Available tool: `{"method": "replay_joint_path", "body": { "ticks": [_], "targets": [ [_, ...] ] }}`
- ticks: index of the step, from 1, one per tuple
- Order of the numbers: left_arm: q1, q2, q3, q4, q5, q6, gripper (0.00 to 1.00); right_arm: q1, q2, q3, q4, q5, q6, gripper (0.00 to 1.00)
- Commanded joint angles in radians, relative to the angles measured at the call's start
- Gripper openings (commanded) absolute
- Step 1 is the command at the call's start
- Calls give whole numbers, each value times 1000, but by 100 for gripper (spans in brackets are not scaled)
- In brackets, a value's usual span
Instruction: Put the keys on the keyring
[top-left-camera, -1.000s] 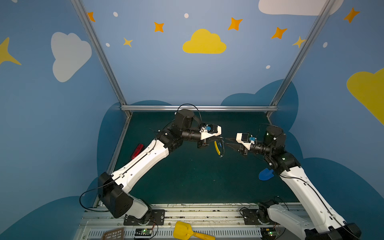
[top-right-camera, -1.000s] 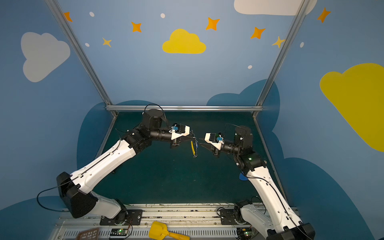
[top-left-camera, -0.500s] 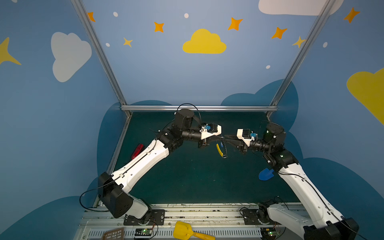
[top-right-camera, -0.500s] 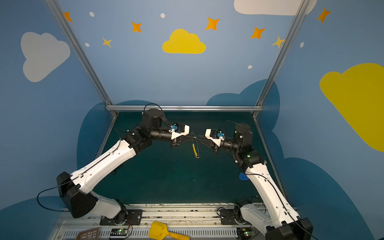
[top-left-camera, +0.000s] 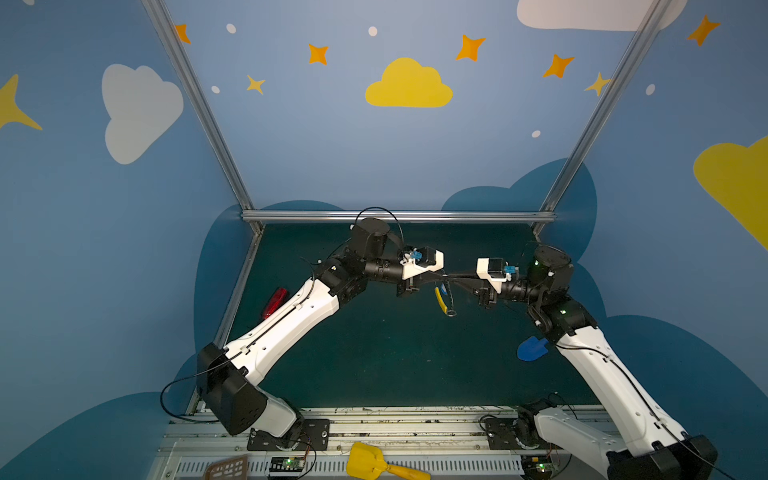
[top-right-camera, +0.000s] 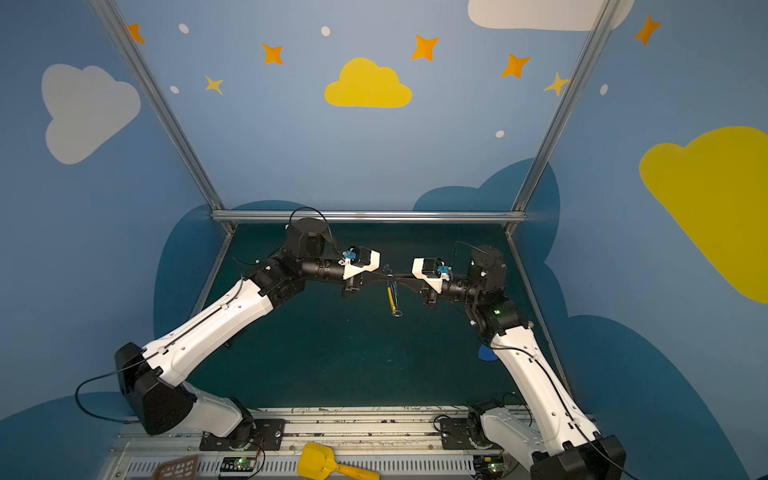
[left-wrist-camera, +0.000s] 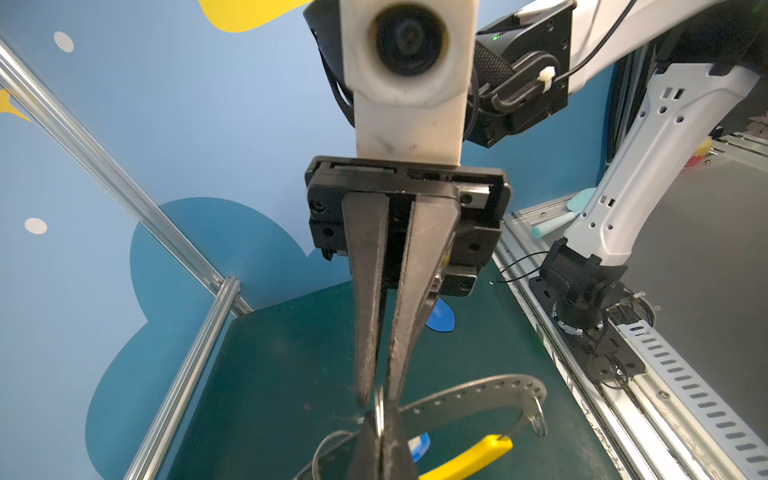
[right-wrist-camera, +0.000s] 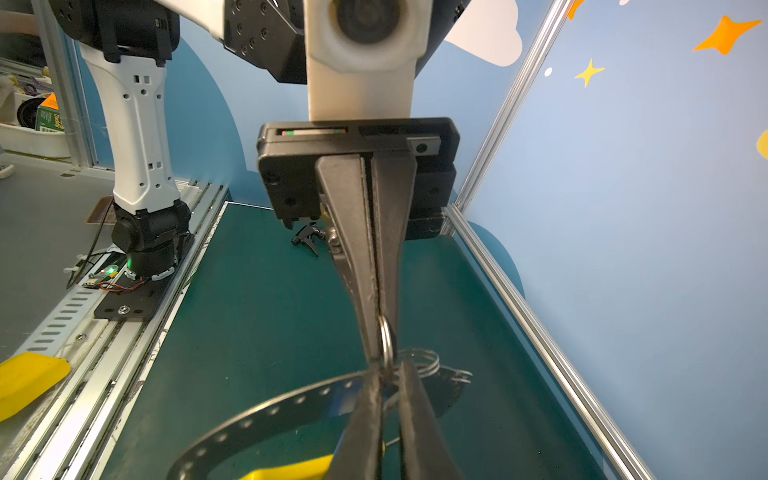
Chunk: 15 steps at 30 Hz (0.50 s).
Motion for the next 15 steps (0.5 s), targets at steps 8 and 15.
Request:
{"method": "replay_joint_path", "body": {
  "ticks": [8, 15],
  "targets": [
    [-7, 18, 35, -59, -6, 37, 3, 12, 11, 53, -44, -33, -18, 0],
    [-24, 68, 161, -292, -153, 179, 36, 12, 28, 134, -297, 71, -96, 0]
  ]
}}
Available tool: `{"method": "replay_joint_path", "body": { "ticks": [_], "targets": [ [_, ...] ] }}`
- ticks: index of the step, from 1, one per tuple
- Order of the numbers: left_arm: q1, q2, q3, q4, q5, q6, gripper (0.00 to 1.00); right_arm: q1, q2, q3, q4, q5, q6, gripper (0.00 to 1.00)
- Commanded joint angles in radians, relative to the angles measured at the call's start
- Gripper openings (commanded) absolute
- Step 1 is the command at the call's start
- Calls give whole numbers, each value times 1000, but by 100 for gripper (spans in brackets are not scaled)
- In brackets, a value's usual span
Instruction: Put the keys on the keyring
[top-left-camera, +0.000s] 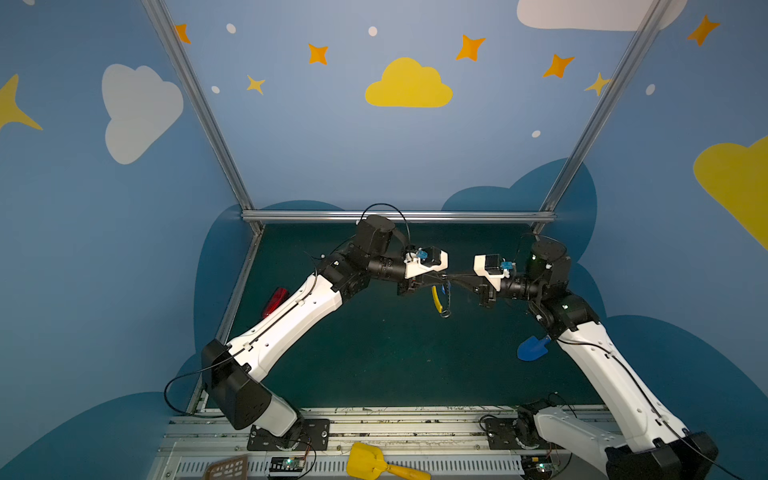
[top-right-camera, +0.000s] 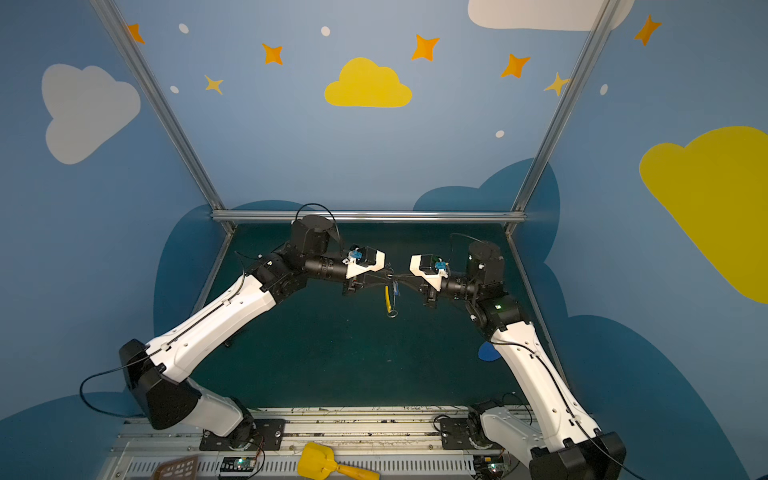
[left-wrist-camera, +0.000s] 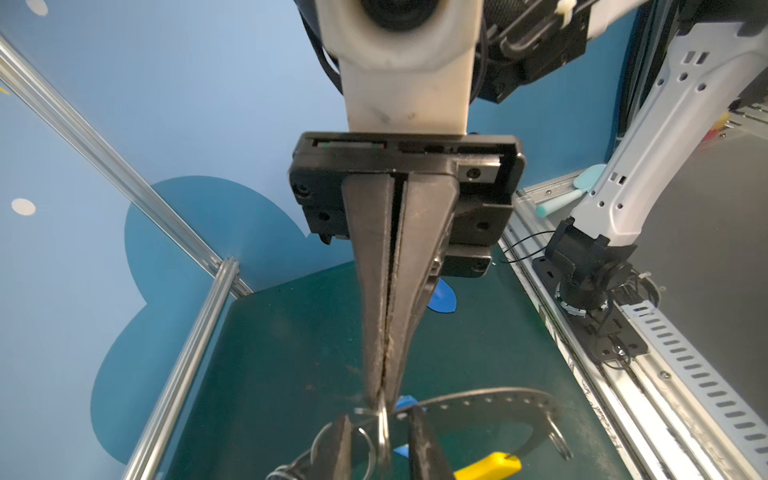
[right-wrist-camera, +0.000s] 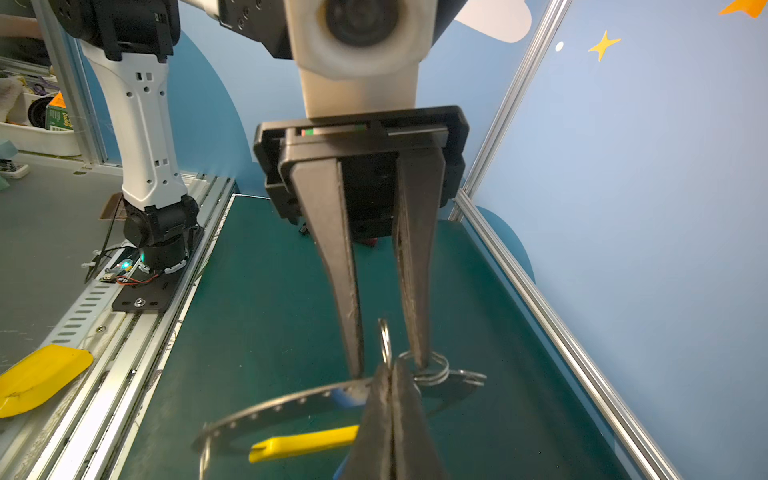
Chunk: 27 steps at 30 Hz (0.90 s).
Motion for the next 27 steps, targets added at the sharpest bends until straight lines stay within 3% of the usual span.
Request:
{"method": "replay_joint_path", "body": {
  "ticks": [1, 12, 27],
  "targets": [
    [-10, 29, 74, -165, -100, 97, 37, 8, 6, 55, -144, 51, -44, 0],
    [-58, 81, 221, -383, -274, 221, 35, 50, 55, 136, -331, 176, -93, 0],
    [-76, 115, 241, -401, -294, 217, 26, 82, 54, 158, -329, 189, -89, 0]
  ]
}}
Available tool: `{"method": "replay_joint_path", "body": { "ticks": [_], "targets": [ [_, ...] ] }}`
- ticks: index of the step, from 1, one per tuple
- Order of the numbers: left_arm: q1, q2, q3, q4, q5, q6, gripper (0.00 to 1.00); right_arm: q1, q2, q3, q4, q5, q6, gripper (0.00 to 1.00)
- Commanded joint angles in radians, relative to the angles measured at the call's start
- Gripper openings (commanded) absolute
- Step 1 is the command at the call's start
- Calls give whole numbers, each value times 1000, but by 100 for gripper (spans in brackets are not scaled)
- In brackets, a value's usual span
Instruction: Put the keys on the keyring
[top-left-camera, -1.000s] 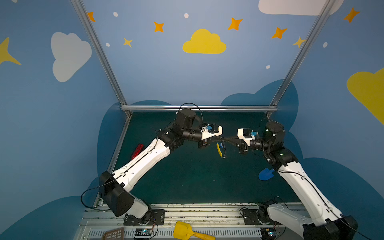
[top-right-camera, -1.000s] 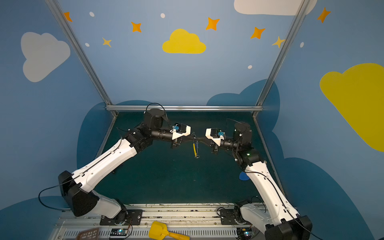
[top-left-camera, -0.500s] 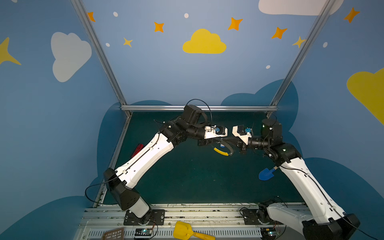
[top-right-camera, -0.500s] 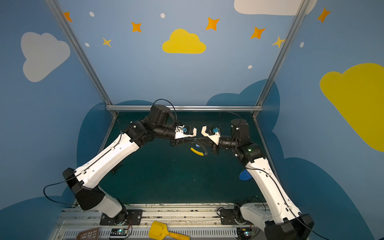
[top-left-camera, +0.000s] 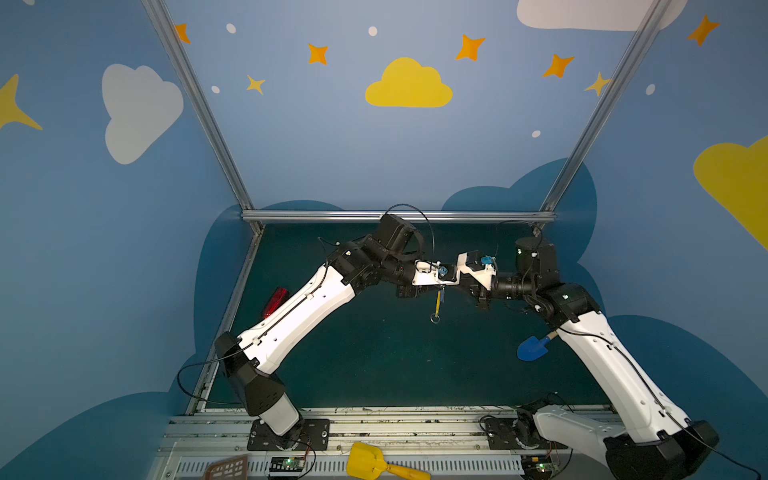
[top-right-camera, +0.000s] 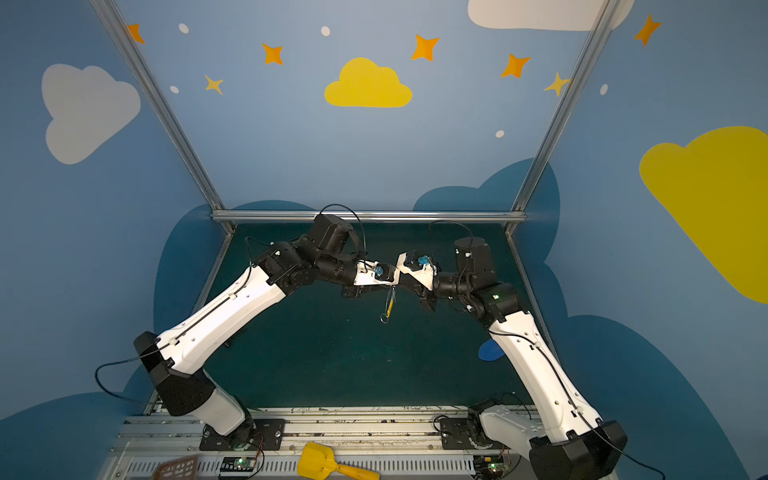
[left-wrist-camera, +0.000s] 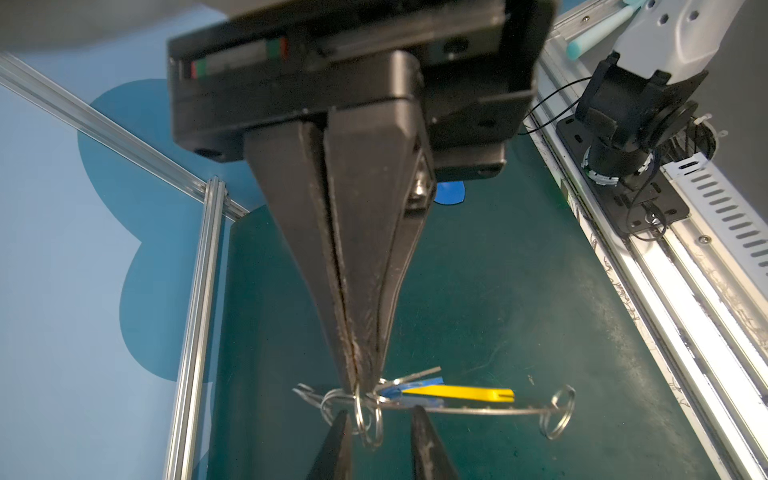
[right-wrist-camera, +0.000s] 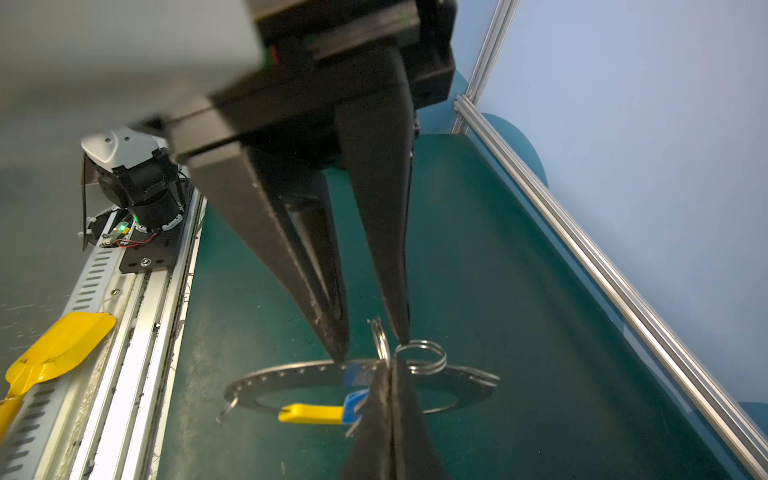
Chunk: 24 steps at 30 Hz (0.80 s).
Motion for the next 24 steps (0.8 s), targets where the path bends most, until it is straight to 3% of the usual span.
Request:
{"method": "replay_joint_path", "body": {
  "ticks": [1, 16, 21, 24],
  "targets": [
    [0, 20, 23, -7, -11, -12, 26, 17, -5, 38, -3, -22, -7, 0],
    [1, 28, 17, 78, 33, -71, 4, 22, -5, 28, 5, -15, -31, 0],
    [25, 5, -33, 170, 100, -136, 3, -3, -37, -21, 73, -12, -6, 0],
    [43, -16, -83, 244, 162, -177, 4, -36, -64, -71, 148, -26, 35, 8]
  ]
}}
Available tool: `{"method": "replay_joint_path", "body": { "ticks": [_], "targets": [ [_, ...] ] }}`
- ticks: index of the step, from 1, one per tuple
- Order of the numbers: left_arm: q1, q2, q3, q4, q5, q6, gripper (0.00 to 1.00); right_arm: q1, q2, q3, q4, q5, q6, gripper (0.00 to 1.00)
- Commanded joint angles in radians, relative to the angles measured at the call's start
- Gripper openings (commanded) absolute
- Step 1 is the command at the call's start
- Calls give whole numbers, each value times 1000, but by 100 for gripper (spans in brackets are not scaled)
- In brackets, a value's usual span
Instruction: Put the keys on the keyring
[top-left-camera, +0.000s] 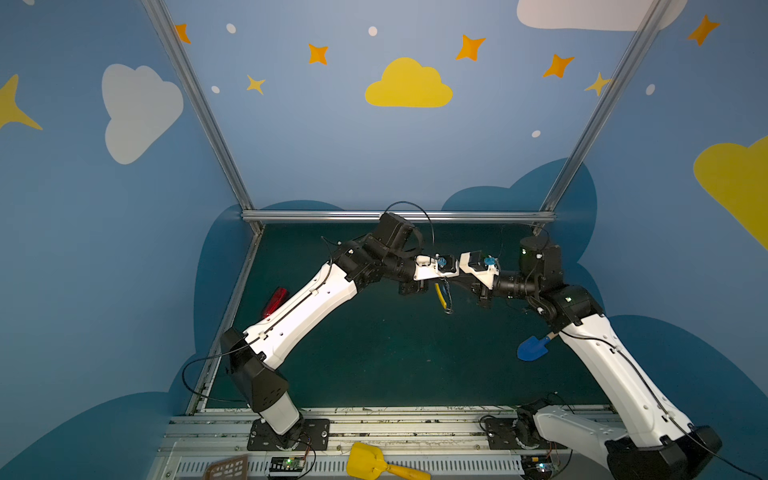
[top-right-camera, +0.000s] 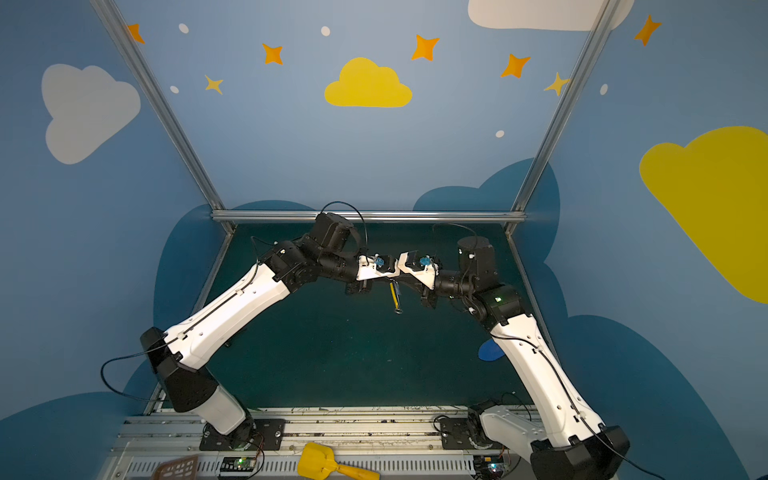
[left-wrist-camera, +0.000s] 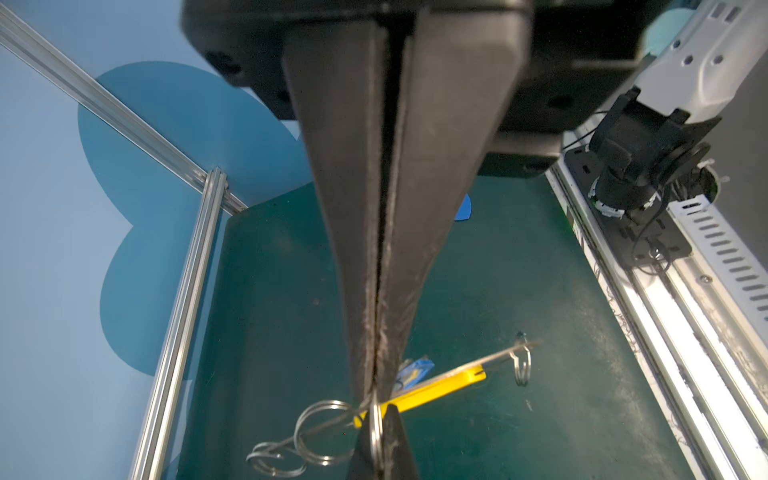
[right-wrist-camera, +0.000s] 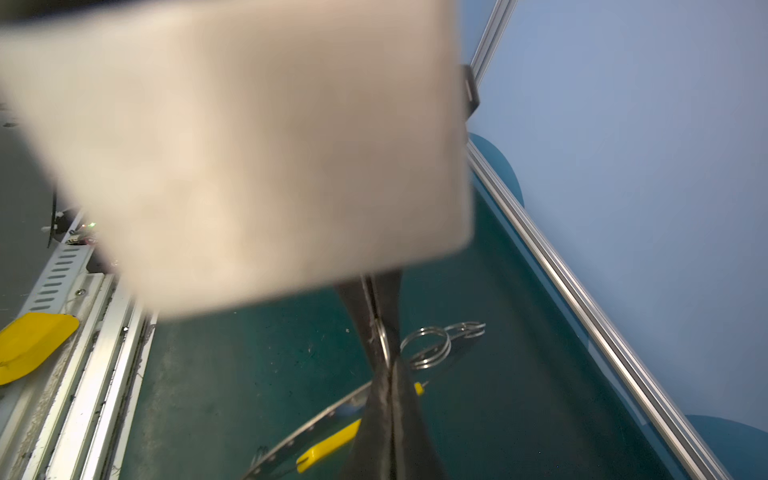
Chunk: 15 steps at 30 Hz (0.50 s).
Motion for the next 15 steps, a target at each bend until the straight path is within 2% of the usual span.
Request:
{"method": "replay_joint_path", "body": {
  "ticks": [1, 3, 9, 15],
  "targets": [
    [16, -37, -47, 151, 104, -70, 3, -31, -35, -55, 93, -47, 56, 10],
    [20, -56, -88, 210, 142, -83, 3, -53, -43, -81, 140, -81, 88, 17],
    [26, -68, -137, 295, 202, -108, 3, -73, -44, -102, 185, -179, 106, 25],
    [28, -70, -162, 337, 220, -122, 3, -85, -35, -103, 193, -235, 111, 20]
  ]
}}
